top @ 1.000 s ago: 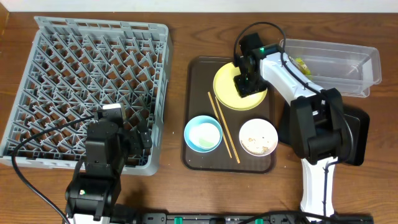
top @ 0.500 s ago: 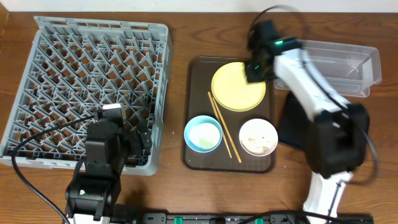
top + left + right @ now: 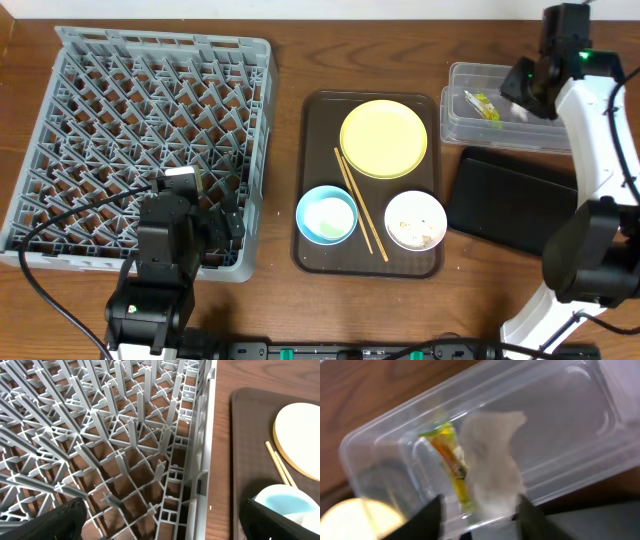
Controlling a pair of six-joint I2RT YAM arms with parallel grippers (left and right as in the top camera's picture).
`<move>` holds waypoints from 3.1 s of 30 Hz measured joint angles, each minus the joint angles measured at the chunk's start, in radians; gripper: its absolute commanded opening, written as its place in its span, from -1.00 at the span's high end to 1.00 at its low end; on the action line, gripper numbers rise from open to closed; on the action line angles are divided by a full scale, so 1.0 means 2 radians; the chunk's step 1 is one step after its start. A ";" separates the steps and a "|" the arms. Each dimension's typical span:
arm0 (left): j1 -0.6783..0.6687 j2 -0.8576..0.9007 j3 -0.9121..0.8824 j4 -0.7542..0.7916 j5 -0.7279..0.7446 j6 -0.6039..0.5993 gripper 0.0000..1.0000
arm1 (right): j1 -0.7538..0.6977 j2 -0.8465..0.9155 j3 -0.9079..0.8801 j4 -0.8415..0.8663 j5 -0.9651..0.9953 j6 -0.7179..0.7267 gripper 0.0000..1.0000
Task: Sort waste into correct bins and load items into the dishwasher
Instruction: 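Carry the tissue to the clear bin and release it, then move the right gripper down to the rim of the white rice bowl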
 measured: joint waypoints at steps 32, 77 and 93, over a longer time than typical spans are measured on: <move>0.000 0.000 0.000 0.000 0.000 0.000 -0.98 | -0.003 -0.095 -0.064 -0.171 -0.122 -0.189 -0.59; 0.000 0.000 0.000 -0.001 0.000 0.000 -0.98 | 0.252 -0.273 -0.327 -0.028 -0.136 -0.146 -0.50; 0.000 0.000 0.000 -0.006 0.000 0.000 -0.98 | 0.338 -0.236 -0.392 0.080 -0.081 -0.110 -0.16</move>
